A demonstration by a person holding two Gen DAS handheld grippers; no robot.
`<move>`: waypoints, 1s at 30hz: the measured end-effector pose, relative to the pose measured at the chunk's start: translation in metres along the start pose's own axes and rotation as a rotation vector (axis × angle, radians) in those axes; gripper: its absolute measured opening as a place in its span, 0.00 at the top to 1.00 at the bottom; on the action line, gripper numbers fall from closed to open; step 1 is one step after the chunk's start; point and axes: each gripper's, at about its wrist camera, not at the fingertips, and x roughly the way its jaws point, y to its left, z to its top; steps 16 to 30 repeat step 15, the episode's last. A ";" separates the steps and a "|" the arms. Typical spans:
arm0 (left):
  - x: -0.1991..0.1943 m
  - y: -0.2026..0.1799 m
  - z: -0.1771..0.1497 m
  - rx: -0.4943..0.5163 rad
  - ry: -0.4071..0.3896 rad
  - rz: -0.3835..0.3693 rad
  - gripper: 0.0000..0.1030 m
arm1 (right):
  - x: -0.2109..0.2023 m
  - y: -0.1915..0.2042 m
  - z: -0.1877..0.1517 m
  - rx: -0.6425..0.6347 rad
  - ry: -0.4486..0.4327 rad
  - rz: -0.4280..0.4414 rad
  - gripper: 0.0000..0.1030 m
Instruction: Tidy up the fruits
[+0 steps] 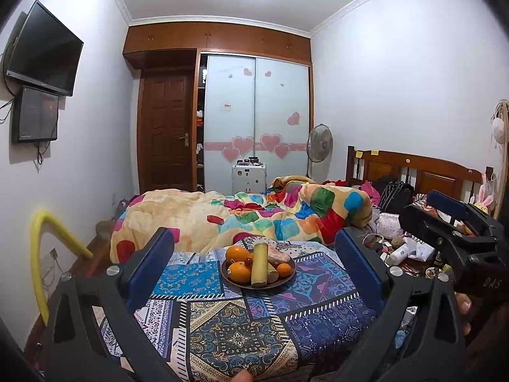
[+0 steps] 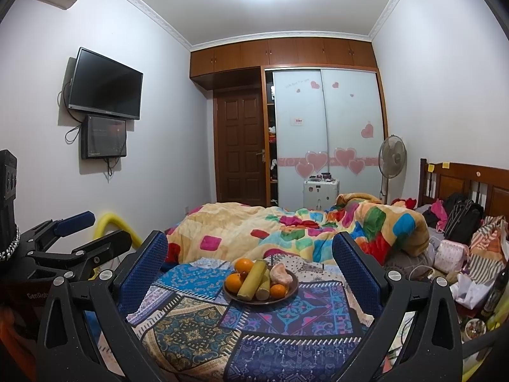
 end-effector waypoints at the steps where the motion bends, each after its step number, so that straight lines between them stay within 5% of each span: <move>1: 0.000 0.000 0.000 -0.001 0.003 -0.005 0.01 | 0.000 0.000 0.000 0.001 -0.001 0.001 0.00; 30: -0.003 -0.002 -0.002 0.010 -0.007 -0.002 0.01 | 0.000 0.001 0.001 -0.002 -0.001 -0.003 0.00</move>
